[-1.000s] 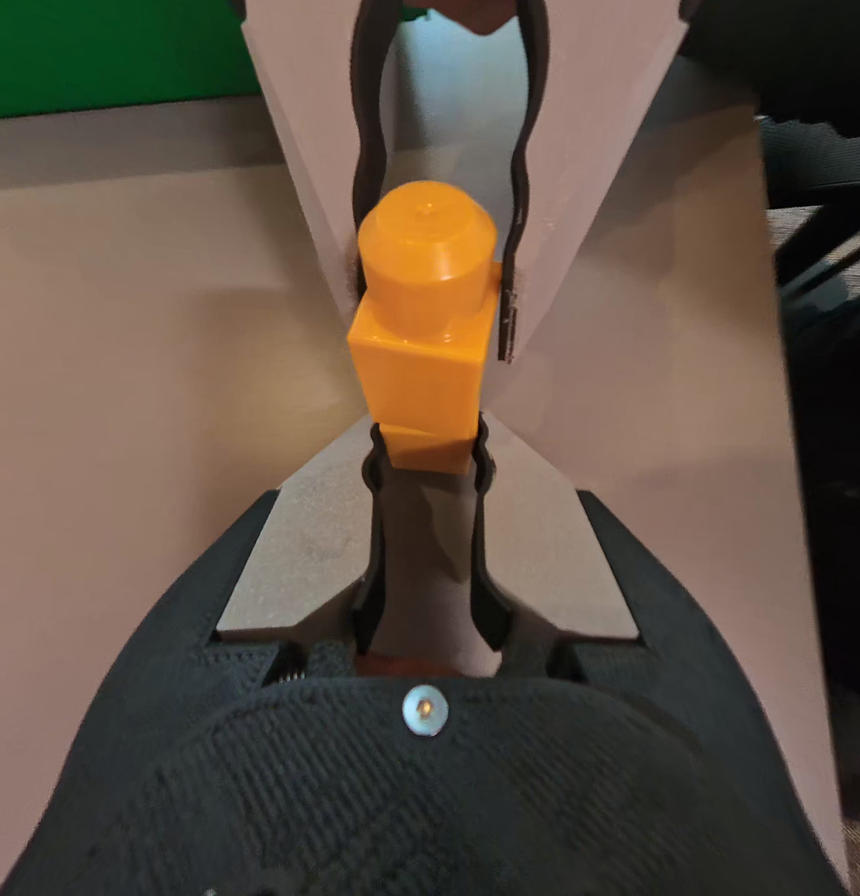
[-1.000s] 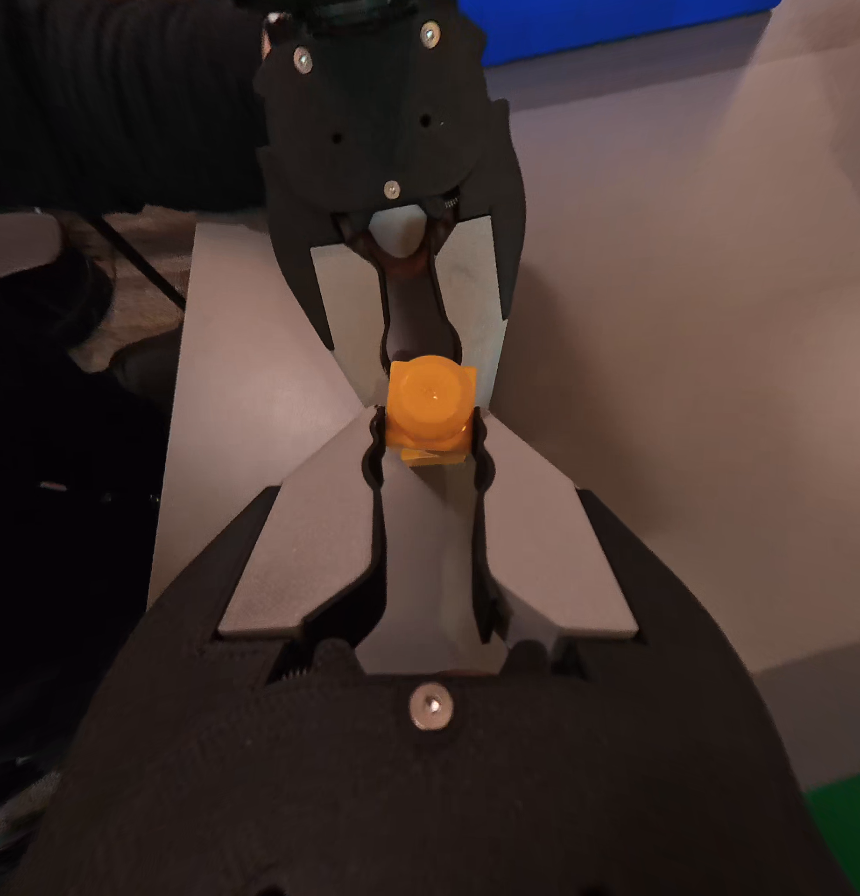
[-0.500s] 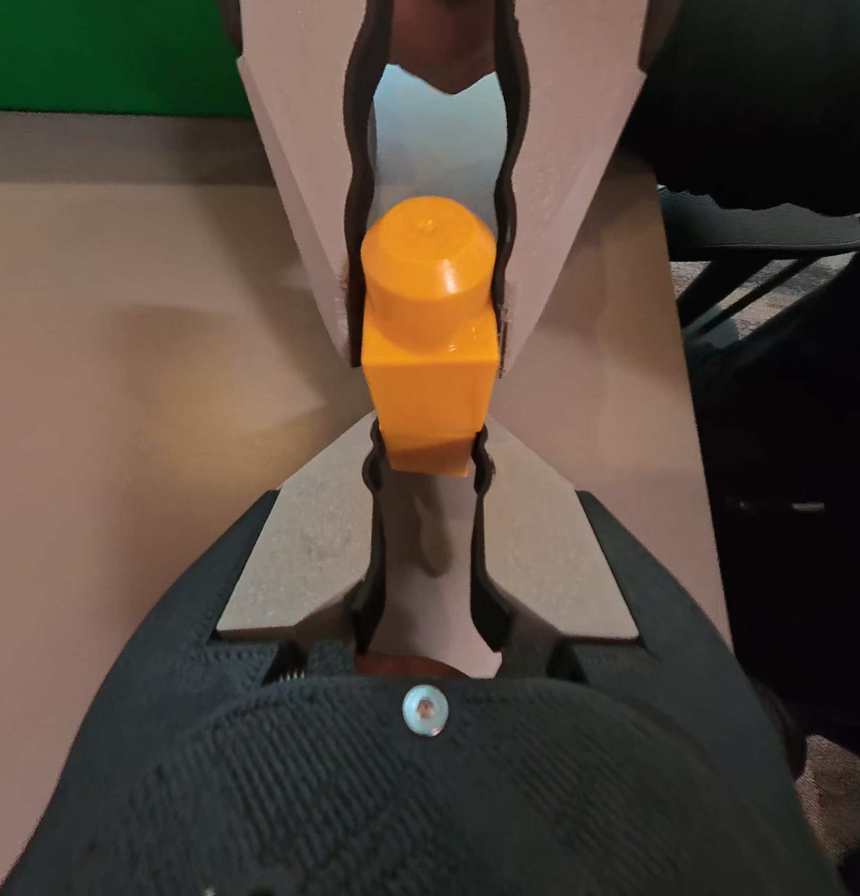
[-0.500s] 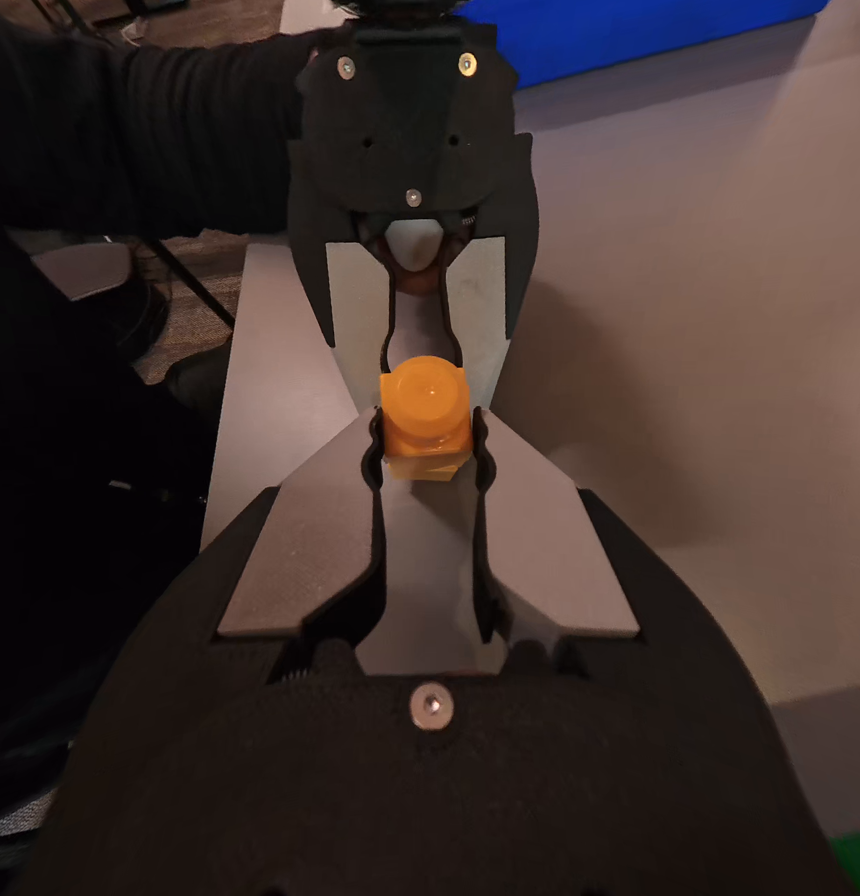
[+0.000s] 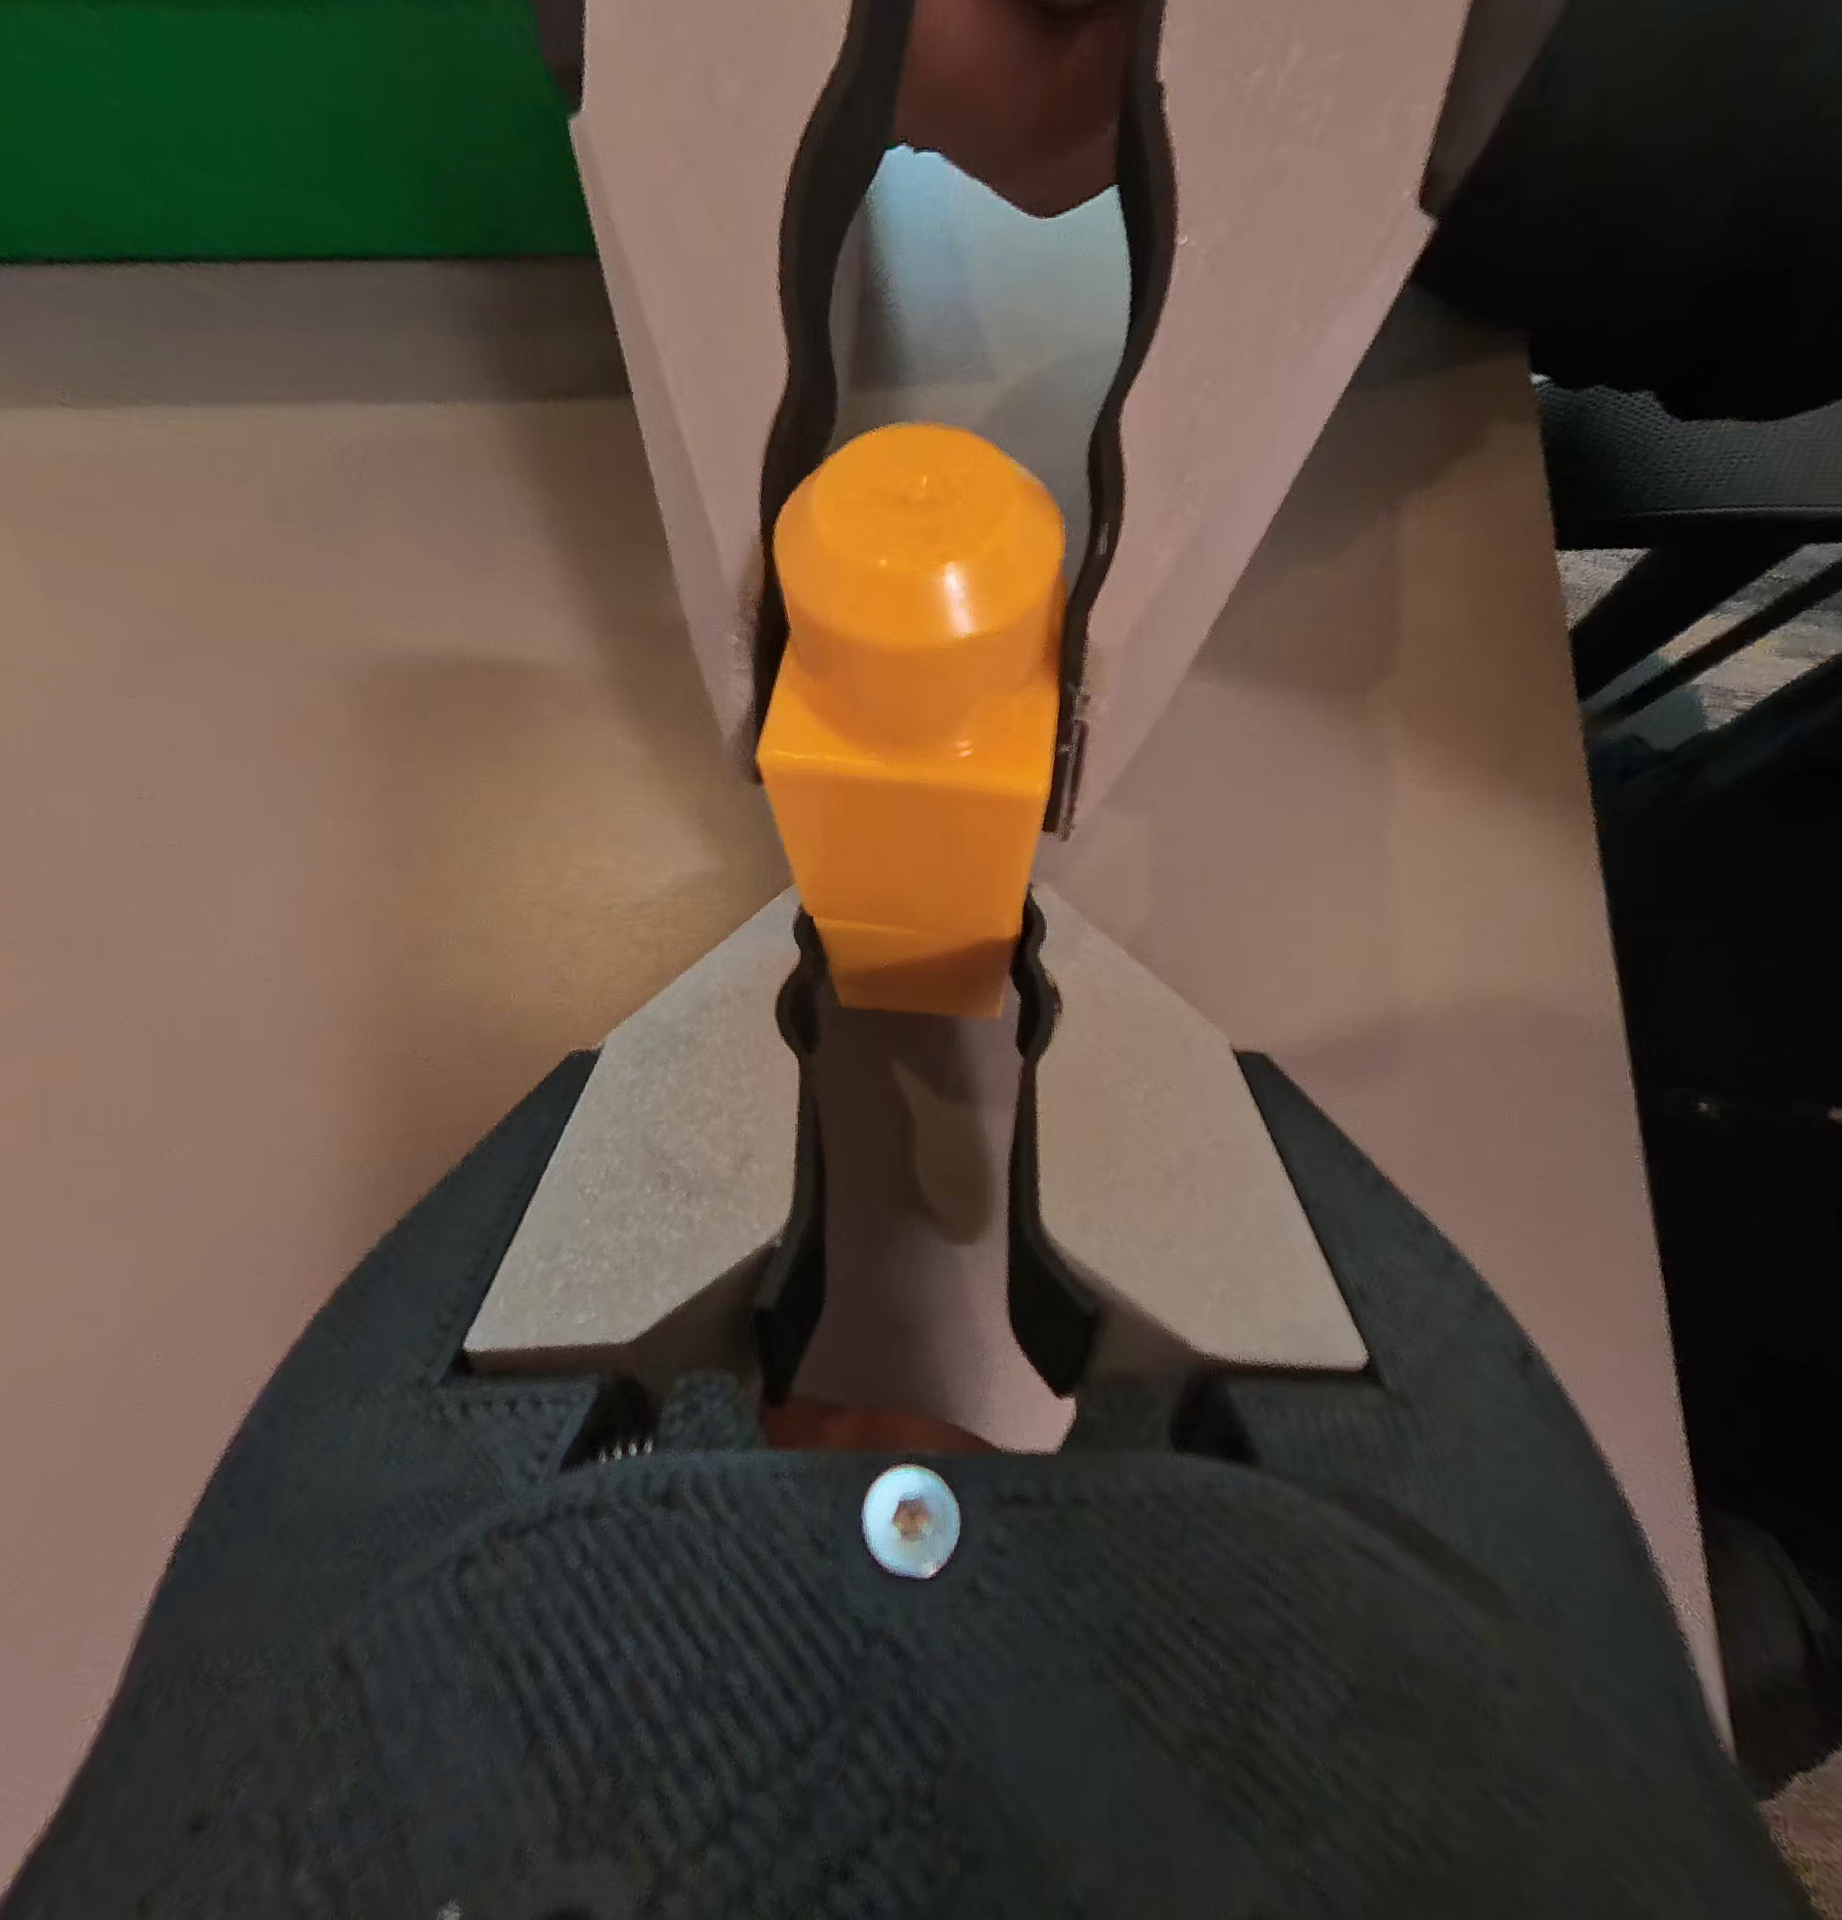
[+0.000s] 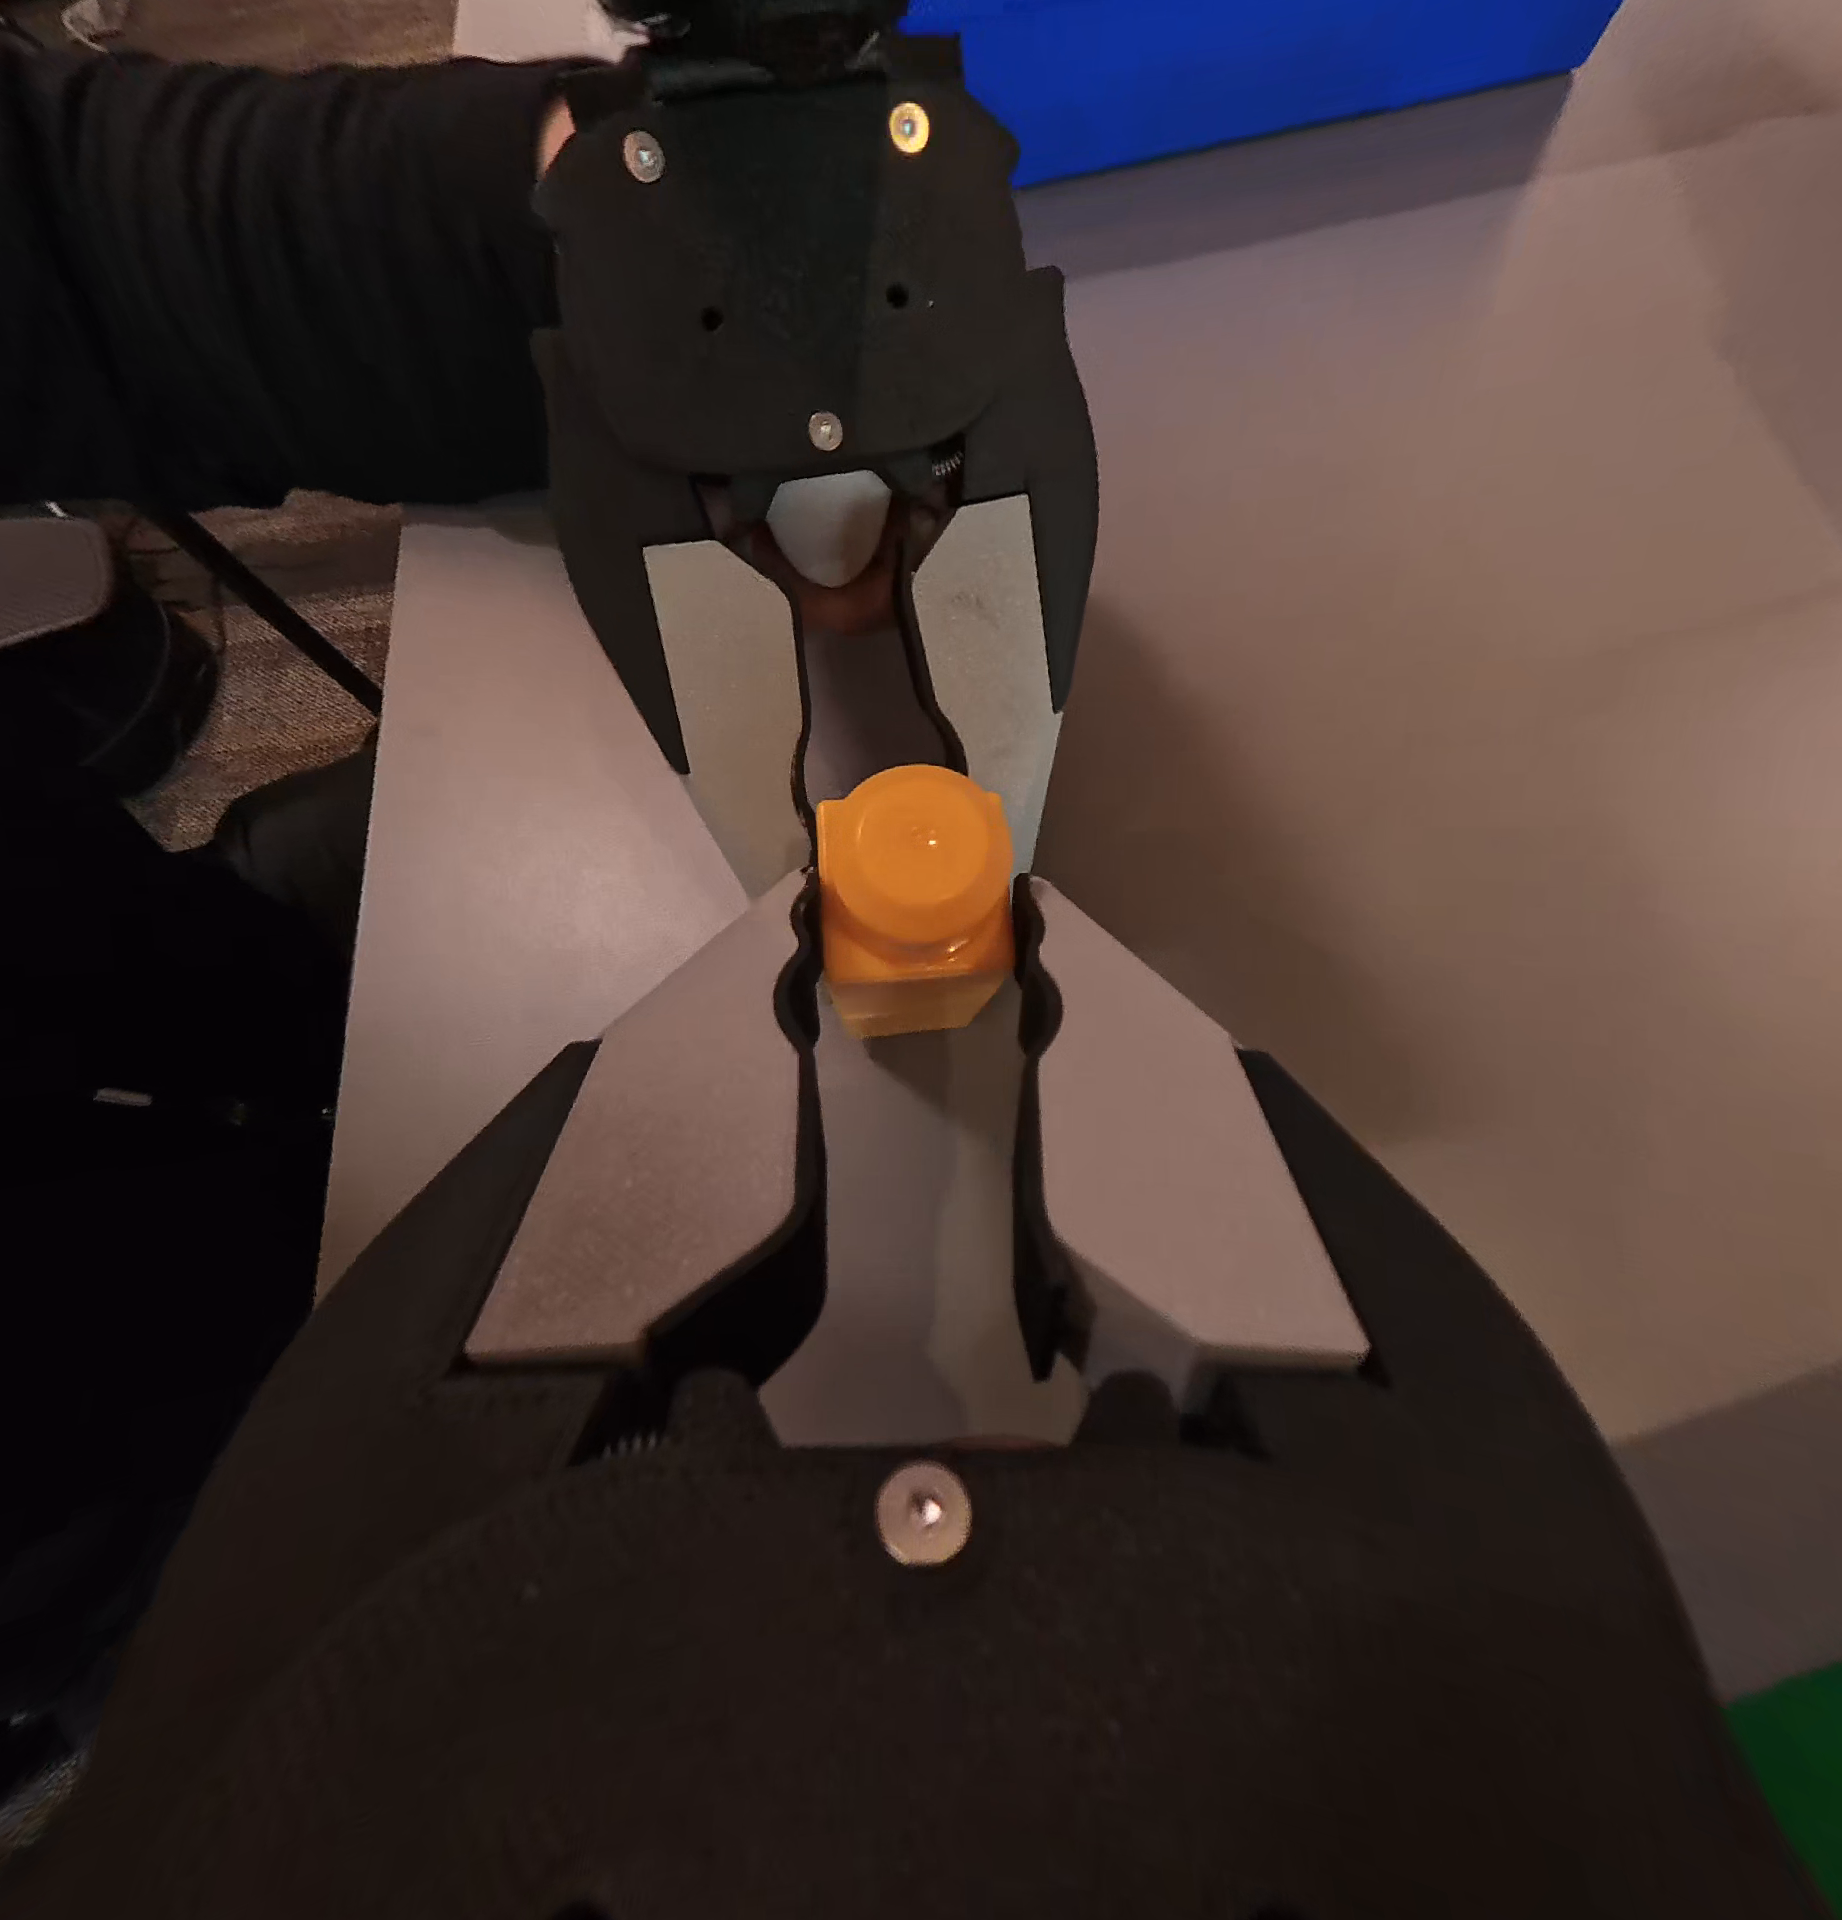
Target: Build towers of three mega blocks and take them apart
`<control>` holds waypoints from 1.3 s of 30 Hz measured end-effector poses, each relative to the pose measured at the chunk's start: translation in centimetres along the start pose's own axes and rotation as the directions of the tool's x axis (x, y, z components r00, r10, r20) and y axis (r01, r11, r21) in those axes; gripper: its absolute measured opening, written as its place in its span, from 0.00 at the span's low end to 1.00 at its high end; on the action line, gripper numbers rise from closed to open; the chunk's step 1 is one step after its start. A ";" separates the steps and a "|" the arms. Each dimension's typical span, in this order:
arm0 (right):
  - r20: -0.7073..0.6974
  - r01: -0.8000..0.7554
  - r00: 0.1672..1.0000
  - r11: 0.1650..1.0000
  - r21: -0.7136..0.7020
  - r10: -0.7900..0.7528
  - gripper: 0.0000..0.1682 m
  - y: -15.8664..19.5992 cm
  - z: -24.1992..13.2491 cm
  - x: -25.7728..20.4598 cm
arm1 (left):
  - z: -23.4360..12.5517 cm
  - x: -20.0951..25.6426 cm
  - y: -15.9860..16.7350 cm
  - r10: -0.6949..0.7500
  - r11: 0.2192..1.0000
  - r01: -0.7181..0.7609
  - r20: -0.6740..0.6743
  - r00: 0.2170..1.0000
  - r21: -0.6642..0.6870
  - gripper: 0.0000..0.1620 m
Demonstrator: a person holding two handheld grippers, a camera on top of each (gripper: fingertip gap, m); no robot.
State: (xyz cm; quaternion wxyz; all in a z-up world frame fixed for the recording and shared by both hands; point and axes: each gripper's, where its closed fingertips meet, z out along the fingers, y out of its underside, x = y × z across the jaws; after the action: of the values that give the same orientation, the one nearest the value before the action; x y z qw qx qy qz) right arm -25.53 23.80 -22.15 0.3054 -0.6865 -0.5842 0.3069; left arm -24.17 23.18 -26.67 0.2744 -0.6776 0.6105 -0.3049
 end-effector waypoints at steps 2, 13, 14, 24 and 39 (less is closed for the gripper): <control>0.041 0.018 0.999 1.000 -0.012 -0.017 0.20 0.2 0.0 -0.8 | 0.0 0.6 -0.1 0.027 1.000 -0.027 -0.017 0.999 -0.002 0.21; -0.152 0.128 0.985 0.939 0.321 -0.082 0.25 -5.4 -2.2 1.0 | -3.1 -1.3 -3.7 -0.013 0.969 0.002 0.044 0.999 0.246 0.21; -0.174 0.127 0.982 0.932 0.339 -0.071 0.26 -5.6 -2.4 1.3 | -3.1 -1.8 -3.6 -0.022 0.969 0.007 0.060 0.998 0.248 0.21; -0.228 0.004 0.970 0.926 0.378 0.089 0.23 -4.8 -2.3 4.8 | -4.5 -9.1 -1.7 -0.215 0.949 0.114 0.339 0.916 0.294 0.21; -0.216 -0.001 0.972 0.917 0.400 0.095 0.21 -5.2 -2.4 4.6 | -2.1 -8.3 2.7 -0.269 0.963 0.259 0.234 0.934 0.071 0.22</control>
State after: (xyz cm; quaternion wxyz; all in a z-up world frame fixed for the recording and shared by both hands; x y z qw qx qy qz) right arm -26.25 28.85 -16.95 0.4964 -0.6555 -0.4532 0.3443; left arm -28.09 31.20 -27.91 0.3166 -0.7799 0.4699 -0.2659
